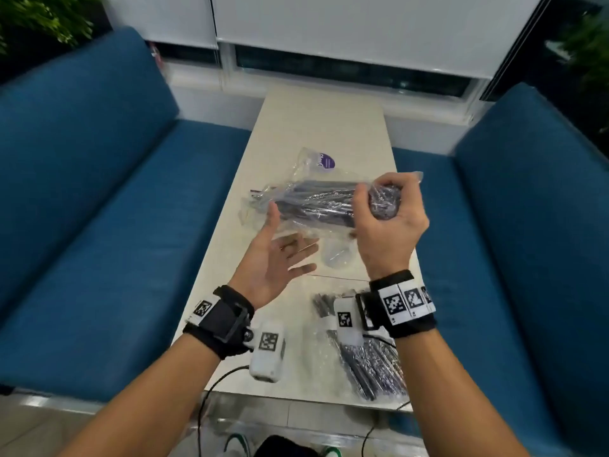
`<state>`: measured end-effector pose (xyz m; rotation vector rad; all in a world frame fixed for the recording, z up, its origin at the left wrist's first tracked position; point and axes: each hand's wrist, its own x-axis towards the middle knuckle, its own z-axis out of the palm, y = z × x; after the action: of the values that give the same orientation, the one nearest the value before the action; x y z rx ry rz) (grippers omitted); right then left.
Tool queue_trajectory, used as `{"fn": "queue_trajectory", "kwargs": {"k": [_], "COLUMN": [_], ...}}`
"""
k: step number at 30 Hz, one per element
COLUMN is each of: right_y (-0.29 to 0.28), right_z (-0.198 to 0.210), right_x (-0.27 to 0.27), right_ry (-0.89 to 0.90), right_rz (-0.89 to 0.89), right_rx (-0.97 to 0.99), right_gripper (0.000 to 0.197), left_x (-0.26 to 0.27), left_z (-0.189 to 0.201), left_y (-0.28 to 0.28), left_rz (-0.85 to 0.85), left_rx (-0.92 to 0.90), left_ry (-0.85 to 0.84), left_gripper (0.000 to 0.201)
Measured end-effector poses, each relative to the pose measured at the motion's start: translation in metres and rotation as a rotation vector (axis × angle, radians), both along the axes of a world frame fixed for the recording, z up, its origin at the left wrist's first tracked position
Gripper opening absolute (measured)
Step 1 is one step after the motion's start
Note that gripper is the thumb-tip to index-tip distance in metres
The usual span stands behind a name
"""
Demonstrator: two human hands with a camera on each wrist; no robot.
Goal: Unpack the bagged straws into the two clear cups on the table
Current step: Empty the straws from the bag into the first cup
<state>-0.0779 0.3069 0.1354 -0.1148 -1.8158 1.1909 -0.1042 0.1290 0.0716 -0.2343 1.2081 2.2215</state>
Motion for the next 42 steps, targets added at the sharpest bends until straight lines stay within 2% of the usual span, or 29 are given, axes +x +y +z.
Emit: {"fn": "queue_trajectory", "kwargs": {"k": [2, 4, 6, 8, 11, 13, 15, 18, 20, 24, 30, 35, 40, 42], "right_y": [0.011, 0.02, 0.024, 0.024, 0.015, 0.011, 0.009, 0.011, 0.015, 0.012, 0.016, 0.012, 0.008, 0.012], "right_z": [0.014, 0.024, 0.027, 0.027, 0.021, 0.017, 0.015, 0.016, 0.019, 0.023, 0.02, 0.011, 0.004, 0.005], "right_x": [-0.017, -0.036, -0.055, -0.073, -0.092, -0.1, -0.106, -0.12, -0.119, -0.128, -0.141, -0.132, -0.125, -0.123], "right_ry": [0.027, 0.035, -0.003, -0.064, -0.151, -0.184, -0.198, -0.243, -0.259, -0.304, -0.319, -0.24, -0.234, -0.244], "right_rz": [-0.068, -0.107, -0.092, -0.053, 0.009, 0.04, 0.053, 0.069, 0.08, 0.141, 0.058, -0.003, -0.05, -0.074], "right_rx": [0.025, 0.068, 0.132, 0.209, 0.305, 0.336, 0.354, 0.354, 0.352, 0.374, 0.366, 0.321, 0.269, 0.239], "right_gripper": [0.017, 0.017, 0.018, 0.018, 0.016, 0.016, 0.015, 0.014, 0.014, 0.014, 0.013, 0.014, 0.014, 0.015], "left_x": [-0.01, -0.027, -0.051, -0.076, -0.107, -0.121, -0.13, -0.14, -0.134, -0.133, -0.122, -0.119, -0.123, -0.12], "left_z": [-0.02, -0.043, -0.062, -0.067, -0.067, -0.075, -0.091, -0.112, -0.107, -0.105, -0.101, -0.101, -0.104, -0.102], "left_y": [-0.021, -0.037, -0.044, -0.042, -0.029, -0.019, -0.009, -0.004, -0.004, -0.01, -0.01, -0.001, -0.002, -0.001], "left_rz": [-0.048, -0.02, 0.086, 0.124, -0.059, -0.143, -0.105, 0.007, 0.023, 0.055, 0.064, 0.074, 0.048, 0.09], "left_rx": [-0.222, -0.523, -0.841, -1.014, -1.148, -1.14, -1.113, -1.004, -0.968, -0.945, -0.955, -0.905, -0.893, -0.907], "left_ry": [0.098, 0.21, 0.29, 0.389, 0.589, 0.624, 0.625, 0.631, 0.664, 0.696, 0.77, 0.833, 0.789, 0.755], "left_gripper": [0.073, 0.044, 0.039, 0.061, 0.123, 0.148, 0.155, 0.13, 0.114, 0.116, 0.117, 0.104, 0.11, 0.109]}}
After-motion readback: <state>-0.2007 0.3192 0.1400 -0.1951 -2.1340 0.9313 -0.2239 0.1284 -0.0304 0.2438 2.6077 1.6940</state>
